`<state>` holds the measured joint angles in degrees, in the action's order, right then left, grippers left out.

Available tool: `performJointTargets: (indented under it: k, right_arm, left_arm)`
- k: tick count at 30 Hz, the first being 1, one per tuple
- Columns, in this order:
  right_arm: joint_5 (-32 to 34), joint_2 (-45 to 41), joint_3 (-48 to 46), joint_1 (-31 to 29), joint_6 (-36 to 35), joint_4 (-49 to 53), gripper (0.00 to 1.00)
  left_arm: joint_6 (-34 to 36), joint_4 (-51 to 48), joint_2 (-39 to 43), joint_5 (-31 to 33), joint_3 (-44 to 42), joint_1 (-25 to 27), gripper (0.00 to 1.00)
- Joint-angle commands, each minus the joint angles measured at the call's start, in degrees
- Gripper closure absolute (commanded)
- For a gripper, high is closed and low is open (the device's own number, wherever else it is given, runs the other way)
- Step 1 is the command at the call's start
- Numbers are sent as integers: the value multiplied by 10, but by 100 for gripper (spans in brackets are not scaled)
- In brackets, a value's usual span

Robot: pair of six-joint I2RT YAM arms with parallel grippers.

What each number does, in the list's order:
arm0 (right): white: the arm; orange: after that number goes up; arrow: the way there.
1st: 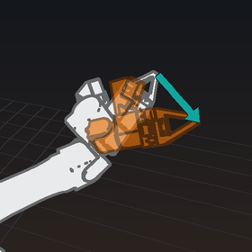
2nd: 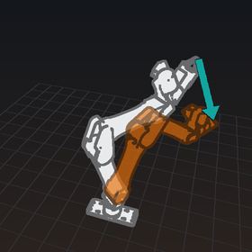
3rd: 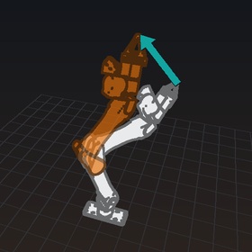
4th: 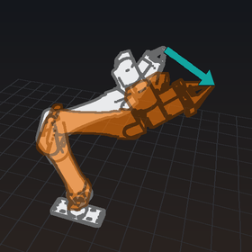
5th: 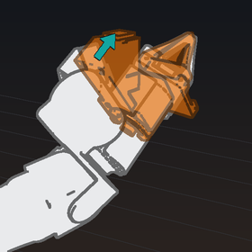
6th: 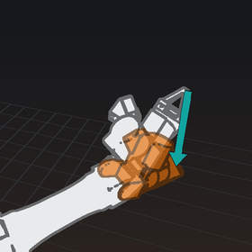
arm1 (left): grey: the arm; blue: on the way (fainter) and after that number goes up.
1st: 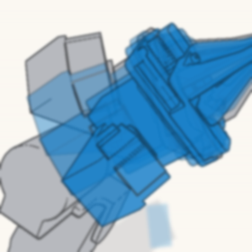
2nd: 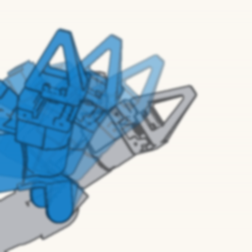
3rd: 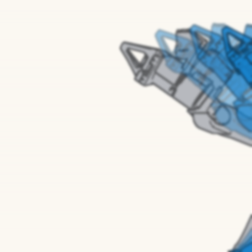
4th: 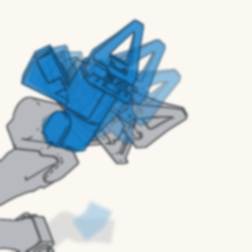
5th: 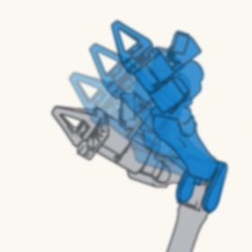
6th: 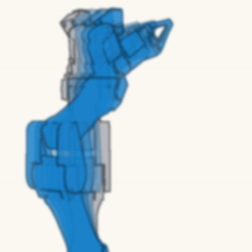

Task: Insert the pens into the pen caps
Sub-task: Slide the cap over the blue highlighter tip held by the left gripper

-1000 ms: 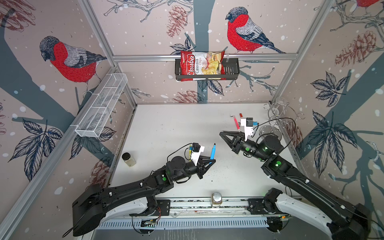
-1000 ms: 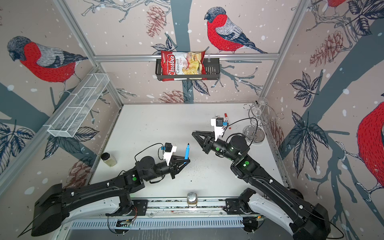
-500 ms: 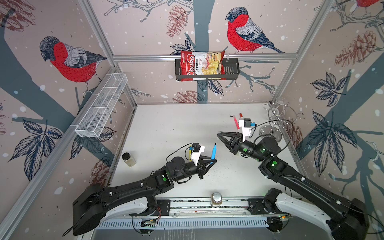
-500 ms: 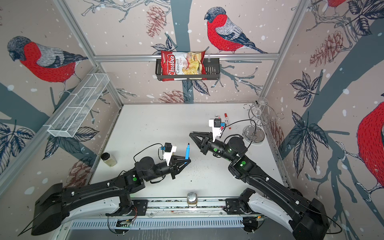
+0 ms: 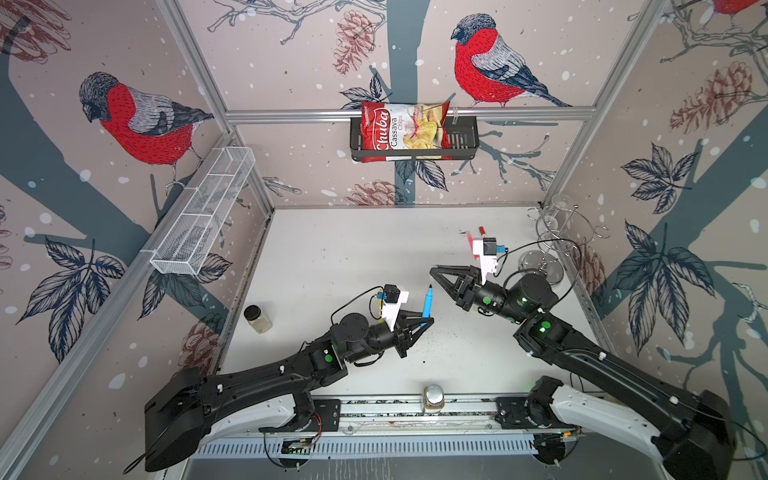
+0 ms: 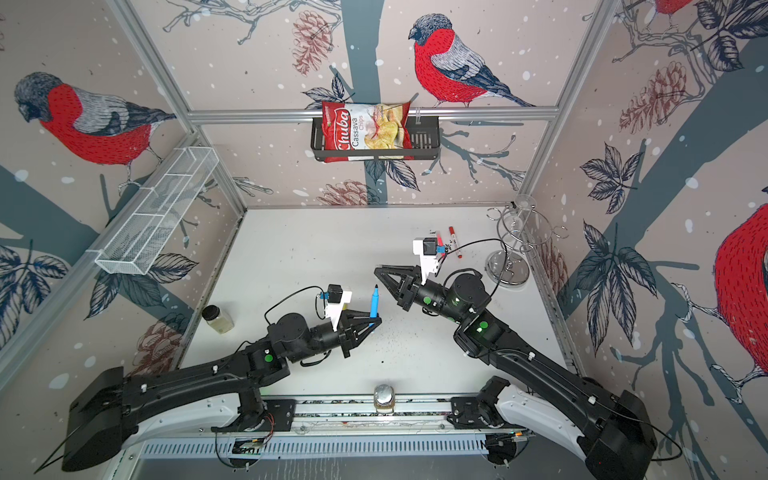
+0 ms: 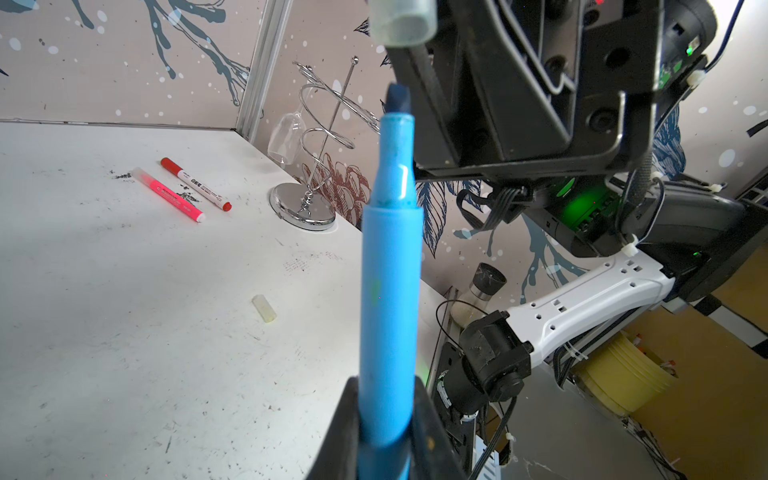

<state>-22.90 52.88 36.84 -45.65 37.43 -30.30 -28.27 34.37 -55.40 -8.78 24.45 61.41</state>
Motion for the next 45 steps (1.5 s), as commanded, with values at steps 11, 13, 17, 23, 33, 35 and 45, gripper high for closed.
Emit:
performJointTargets:
  k: [11, 13, 17, 23, 33, 35, 45]
  right_arm:
    - [6, 0, -18, -18, 5, -49, 93]
    - [7, 0, -19, -20, 5, -50, 93]
    - [10, -2, -24, -26, 5, -53, 93]
    - [14, -2, -33, -31, 7, -61, 93]
    - [26, -2, -42, -37, 3, -67, 93]
    - [31, -3, -44, -38, 0, -67, 93]
    - [39, 1, -48, -46, -14, -66, 93]
  left_arm:
    - [-1, 42, 10, 13, -1, 1, 100]
    - [-2, 43, 11, 16, -1, 1, 100]
    - [-4, 46, 12, 17, -1, 1, 100]
    - [-6, 53, 13, 18, 1, 1, 100]
    - [-18, 71, 13, 21, 1, 1, 100]
    - [-21, 76, 11, 19, 3, 1, 100]
    - [-28, 93, 6, 10, 5, 1, 100]
